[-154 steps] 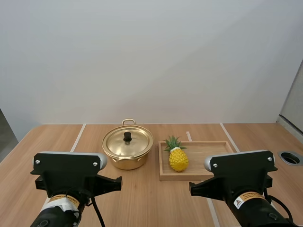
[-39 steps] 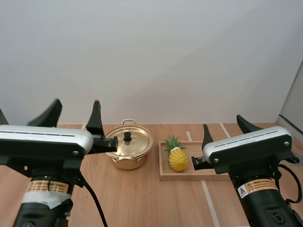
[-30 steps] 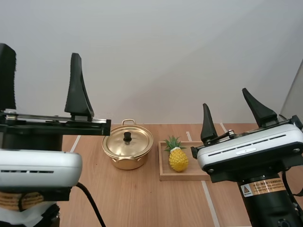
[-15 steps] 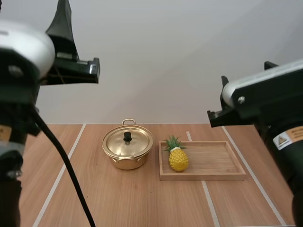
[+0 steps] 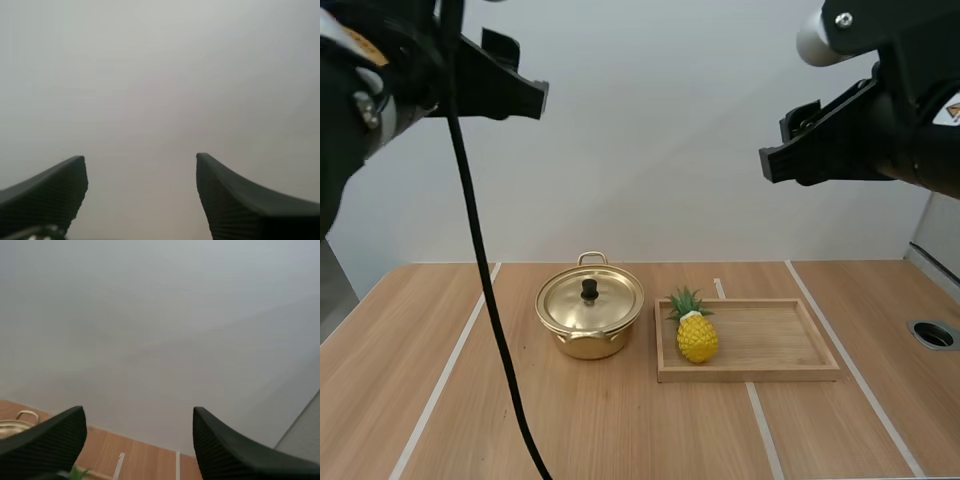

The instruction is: Open the pot, put the pineapple inside, and close it

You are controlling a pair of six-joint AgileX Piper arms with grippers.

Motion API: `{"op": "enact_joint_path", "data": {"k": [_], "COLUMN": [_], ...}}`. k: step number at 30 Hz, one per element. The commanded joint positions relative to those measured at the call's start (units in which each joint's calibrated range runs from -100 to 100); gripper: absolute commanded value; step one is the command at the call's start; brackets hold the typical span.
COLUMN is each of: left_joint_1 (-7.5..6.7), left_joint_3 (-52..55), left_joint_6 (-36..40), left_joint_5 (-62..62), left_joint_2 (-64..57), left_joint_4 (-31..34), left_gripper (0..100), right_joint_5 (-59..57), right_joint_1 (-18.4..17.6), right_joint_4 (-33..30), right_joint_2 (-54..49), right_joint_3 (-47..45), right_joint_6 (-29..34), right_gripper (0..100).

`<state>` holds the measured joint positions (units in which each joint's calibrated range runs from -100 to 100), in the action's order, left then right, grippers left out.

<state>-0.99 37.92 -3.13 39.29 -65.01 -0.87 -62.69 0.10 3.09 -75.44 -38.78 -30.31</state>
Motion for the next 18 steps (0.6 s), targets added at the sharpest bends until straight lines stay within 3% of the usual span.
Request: {"op": "enact_joint_path", "data": {"k": [1,7,18], "left_joint_1": [-0.23,-0.23,-0.23], "left_joint_3": [-3.4,-7.3,-7.3], "left_joint_6": [-7.1,-17.0,-17.8], "left_joint_5": [12.6,34.0,28.5], "left_joint_2": [5.6,16.6,28.7], "left_joint_4": [-7.1,-17.3,-15.8], "left_gripper": [100,100,100], "right_joint_5": [-4.5,-13.5,-16.6], "right_joint_1": [-0.1,-0.1,-0.1], "right_joint_4": [1.8,1.6,-0.5], "right_joint_2": [1.9,5.6,6.4], "right_joint_3": [1.0,1.0,0.9], "right_joint_6": [0.1,-0.2,-0.2], "right_gripper": [100,100,100]}}
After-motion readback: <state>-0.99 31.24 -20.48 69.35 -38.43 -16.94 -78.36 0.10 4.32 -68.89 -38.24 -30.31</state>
